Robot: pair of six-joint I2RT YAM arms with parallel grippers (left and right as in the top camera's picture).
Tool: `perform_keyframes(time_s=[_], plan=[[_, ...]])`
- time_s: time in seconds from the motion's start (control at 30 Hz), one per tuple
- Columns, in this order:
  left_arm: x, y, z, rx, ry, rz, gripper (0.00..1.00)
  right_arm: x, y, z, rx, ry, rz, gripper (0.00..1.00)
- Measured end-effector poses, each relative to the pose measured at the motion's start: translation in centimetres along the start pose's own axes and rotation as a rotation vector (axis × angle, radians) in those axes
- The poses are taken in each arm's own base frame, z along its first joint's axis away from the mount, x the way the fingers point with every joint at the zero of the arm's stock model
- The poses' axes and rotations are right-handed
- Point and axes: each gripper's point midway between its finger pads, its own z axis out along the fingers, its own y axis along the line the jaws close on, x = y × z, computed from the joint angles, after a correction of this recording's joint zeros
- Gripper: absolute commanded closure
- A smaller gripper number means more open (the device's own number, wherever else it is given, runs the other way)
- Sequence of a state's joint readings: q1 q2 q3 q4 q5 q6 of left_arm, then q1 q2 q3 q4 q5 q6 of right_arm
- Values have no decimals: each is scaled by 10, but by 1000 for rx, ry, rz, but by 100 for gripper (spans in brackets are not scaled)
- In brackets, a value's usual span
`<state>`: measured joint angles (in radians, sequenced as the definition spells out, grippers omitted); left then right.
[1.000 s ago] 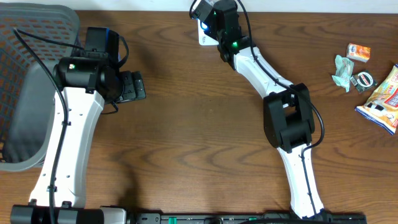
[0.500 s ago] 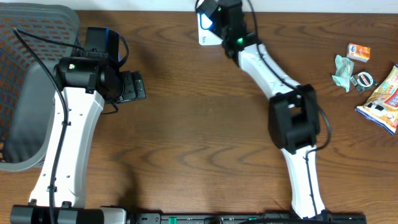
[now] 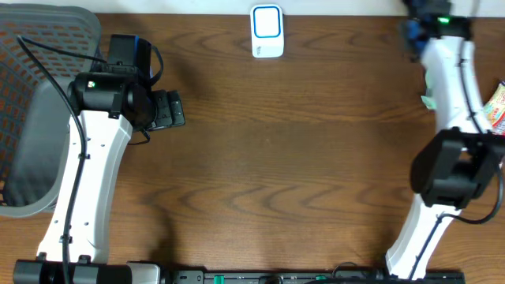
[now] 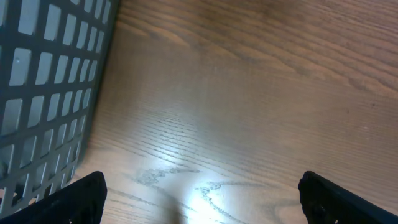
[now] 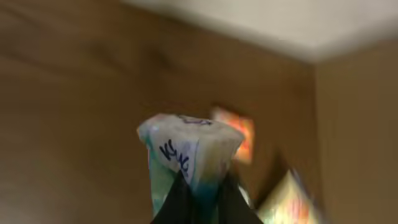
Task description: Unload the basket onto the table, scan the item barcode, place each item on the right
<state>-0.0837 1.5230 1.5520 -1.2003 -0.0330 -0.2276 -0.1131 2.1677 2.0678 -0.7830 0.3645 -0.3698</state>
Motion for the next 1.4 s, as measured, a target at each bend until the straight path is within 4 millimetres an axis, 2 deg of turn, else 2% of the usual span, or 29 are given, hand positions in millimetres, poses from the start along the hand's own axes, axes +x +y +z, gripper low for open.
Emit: perform_keyframes(time_s=[0.03,0.13,0.2,0.23,0.27,0.3,0.43,0.53,0.6,0.63,0.67,0.83,0.93,1.0,1.07,1.1,1.27,1.4], plan=[[0,0,0,0,0,0,2,13,-11,6,8,36,43,98],[0,0,0,0,0,0,2,59,-61,21,59,149,264,73],[0,0,0,0,0,0,2,78,-74,25,53,190,336,58],[0,0,0,0,0,0,2,84,-77,26,43,204,371,37],[0,0,0,0,0,0,2,87,-78,27,32,209,381,24],[0,0,0,0,0,0,2,91,-79,28,17,214,410,18],[0,0,0,0,0,0,2,98,-74,28,-46,232,465,15],[0,0,0,0,1,0,2,106,-63,25,-90,276,494,11],[0,0,0,0,0,0,2,114,-53,21,-130,319,502,9],[0,0,0,0,0,0,2,117,-47,19,-156,333,507,3],[0,0,0,0,0,0,2,119,-42,17,-182,349,511,1],[0,0,0,0,0,0,2,120,-11,-5,-370,388,528,1],[0,0,0,0,1,0,2,102,3,-47,-537,321,506,1],[0,0,0,0,0,0,2,88,8,-92,-653,247,471,1],[0,0,0,0,0,0,3,80,8,-123,-703,187,451,1],[0,0,0,0,0,0,2,75,6,-147,-731,143,439,1],[0,0,0,0,0,0,2,73,6,-226,-791,23,380,1],[0,0,0,0,0,0,2,70,18,-282,-824,-85,296,1]])
